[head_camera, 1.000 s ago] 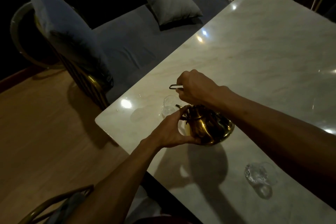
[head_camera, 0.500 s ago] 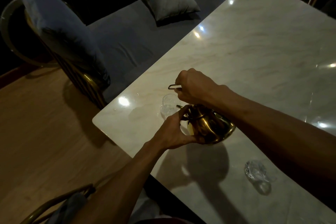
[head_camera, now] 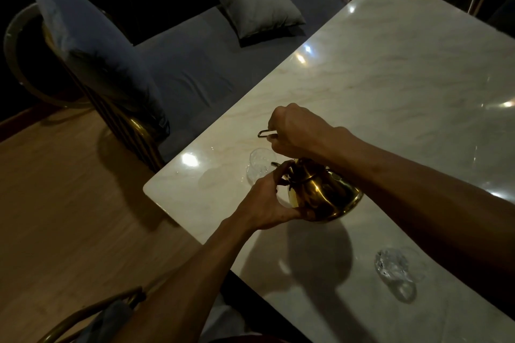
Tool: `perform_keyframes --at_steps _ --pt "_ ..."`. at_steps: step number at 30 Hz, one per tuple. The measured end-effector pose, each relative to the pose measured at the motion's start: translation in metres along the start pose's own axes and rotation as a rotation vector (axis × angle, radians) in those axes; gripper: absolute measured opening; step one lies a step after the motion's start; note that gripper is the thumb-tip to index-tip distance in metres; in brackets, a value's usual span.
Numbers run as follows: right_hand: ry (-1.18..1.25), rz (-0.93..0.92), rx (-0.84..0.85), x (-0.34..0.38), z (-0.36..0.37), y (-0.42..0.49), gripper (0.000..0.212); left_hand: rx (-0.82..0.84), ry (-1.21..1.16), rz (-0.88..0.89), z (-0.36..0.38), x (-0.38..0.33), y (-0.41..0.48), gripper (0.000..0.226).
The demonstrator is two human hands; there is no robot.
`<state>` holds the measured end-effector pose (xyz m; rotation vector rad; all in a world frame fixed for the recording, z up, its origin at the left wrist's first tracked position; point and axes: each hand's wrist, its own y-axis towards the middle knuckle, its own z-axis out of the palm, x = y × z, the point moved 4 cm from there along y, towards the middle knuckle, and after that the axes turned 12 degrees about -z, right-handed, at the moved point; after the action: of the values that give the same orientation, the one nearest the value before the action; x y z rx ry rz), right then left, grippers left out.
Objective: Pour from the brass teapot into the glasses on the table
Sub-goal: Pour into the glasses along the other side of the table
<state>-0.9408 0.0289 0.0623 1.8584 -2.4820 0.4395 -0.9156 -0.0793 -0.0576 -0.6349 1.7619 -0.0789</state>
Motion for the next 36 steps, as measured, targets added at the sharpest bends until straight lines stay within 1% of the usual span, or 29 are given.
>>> perform_keyframes --at_steps 9,20,36 --pt "-0.019 0.000 0.029 0.003 -0.004 0.000 0.038 -0.014 -0.022 0.010 0.002 -0.006 -0.005 0.102" --pt "-0.009 0.020 0.045 0.008 -0.005 -0.002 0.040 0.008 -0.016 0.015 -0.001 -0.006 -0.010 0.104" --pt "-0.063 0.029 0.108 0.019 -0.008 0.006 0.040 0.035 -0.043 0.021 -0.005 -0.006 -0.007 0.103"
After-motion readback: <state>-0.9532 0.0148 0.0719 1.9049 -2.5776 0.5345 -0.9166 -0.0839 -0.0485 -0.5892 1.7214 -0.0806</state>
